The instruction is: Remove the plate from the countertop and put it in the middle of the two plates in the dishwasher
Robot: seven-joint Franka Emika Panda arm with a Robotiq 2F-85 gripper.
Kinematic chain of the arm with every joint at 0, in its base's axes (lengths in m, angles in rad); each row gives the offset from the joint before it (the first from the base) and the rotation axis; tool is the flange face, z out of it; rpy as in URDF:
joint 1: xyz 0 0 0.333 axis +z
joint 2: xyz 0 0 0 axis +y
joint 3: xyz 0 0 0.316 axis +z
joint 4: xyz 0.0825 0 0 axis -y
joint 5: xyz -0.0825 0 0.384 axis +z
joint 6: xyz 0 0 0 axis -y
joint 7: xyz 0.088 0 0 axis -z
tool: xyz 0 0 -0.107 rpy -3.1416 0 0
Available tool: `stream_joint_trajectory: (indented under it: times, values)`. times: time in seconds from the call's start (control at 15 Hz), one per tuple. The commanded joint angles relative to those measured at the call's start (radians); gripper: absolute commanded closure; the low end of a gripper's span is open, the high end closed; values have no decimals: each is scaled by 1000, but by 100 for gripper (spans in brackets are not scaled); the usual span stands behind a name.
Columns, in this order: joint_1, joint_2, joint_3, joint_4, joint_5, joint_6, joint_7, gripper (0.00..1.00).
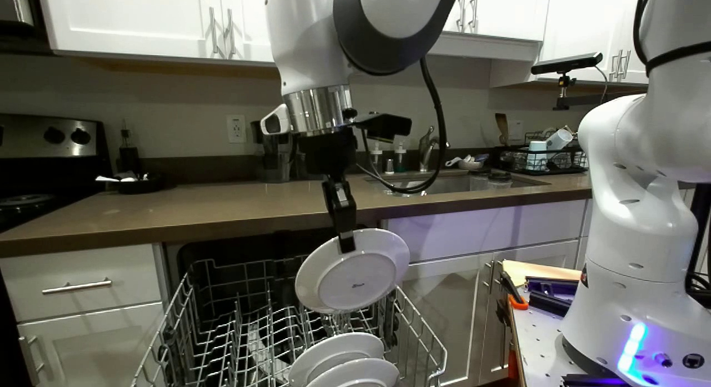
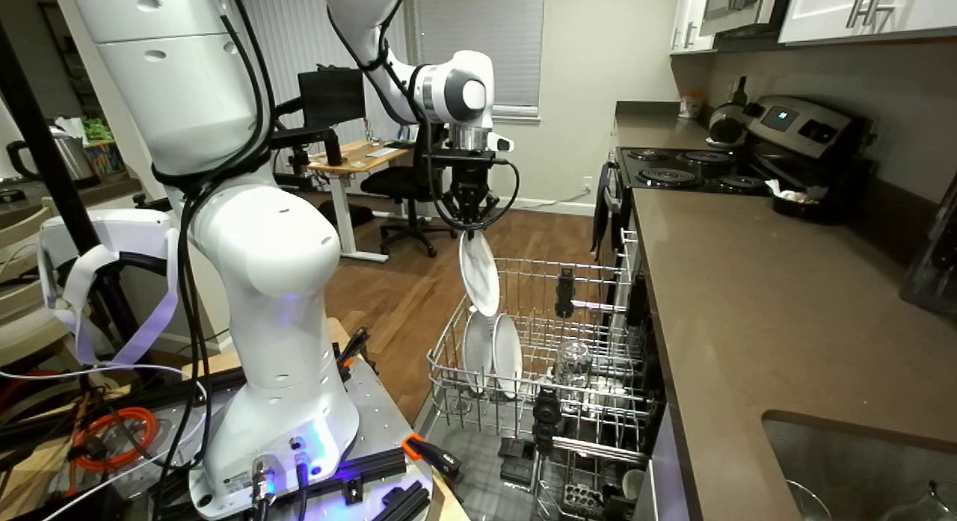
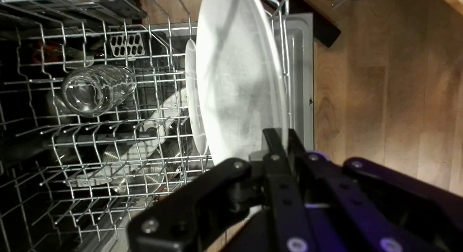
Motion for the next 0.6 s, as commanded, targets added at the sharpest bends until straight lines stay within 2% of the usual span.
stream_joint_trajectory:
  times: [0.0, 0.53]
  values:
    - [-6, -18, -9, 1, 55, -22, -53, 96]
    - [-12, 21, -24, -4, 91, 28, -116, 96]
